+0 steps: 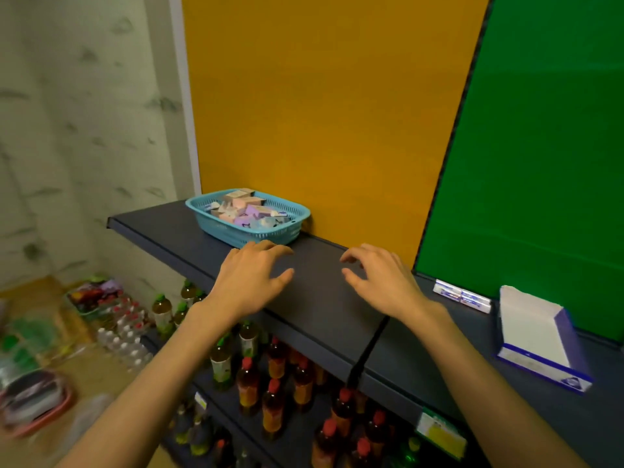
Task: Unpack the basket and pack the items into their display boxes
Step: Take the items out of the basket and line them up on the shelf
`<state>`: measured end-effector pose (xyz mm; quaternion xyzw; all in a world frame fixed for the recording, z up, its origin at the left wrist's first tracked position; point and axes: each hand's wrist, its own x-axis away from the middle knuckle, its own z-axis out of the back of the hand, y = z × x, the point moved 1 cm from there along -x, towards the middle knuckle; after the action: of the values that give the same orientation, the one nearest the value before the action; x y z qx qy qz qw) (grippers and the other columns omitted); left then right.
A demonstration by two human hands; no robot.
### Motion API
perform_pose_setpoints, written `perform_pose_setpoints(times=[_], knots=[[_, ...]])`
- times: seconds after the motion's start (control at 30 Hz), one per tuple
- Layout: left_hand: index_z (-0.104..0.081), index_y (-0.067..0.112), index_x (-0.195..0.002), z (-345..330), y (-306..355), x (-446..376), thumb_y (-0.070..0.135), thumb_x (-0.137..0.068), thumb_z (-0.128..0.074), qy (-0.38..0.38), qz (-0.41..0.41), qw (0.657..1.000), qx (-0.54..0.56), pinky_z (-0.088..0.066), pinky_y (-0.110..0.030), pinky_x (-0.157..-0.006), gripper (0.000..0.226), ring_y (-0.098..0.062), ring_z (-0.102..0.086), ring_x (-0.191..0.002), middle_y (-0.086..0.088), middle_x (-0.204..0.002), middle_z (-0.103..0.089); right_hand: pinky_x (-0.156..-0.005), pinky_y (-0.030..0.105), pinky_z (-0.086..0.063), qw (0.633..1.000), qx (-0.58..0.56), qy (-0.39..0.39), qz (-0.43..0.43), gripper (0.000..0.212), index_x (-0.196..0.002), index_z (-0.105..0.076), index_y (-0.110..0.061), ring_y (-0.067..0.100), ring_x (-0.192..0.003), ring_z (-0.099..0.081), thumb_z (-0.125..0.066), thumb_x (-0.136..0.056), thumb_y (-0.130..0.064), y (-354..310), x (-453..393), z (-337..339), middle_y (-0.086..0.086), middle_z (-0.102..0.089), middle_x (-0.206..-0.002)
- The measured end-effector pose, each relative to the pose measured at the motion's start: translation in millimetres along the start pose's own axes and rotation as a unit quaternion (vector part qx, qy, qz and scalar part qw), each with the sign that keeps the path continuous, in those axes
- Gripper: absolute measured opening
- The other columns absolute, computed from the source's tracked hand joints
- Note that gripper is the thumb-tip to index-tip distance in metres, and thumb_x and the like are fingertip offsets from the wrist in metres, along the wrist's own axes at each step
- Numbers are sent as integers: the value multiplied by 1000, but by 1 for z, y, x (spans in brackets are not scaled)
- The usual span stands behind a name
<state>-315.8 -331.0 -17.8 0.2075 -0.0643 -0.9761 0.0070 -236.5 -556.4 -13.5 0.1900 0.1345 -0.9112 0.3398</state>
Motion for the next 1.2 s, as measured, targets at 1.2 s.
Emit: perform_pose_setpoints(times=[1.2], knots=[[-62, 31, -127, -56, -294, -257, 52, -93, -53, -63, -63, 996, -23, -50, -39, -86, 41, -24, -58, -114, 0, -127, -63, -96, 32, -48, 991, -15, -58, -117, 26, -118, -65, -24, 14, -113, -57, -64, -93, -19, -32, -285, -132, -4, -63, -125]])
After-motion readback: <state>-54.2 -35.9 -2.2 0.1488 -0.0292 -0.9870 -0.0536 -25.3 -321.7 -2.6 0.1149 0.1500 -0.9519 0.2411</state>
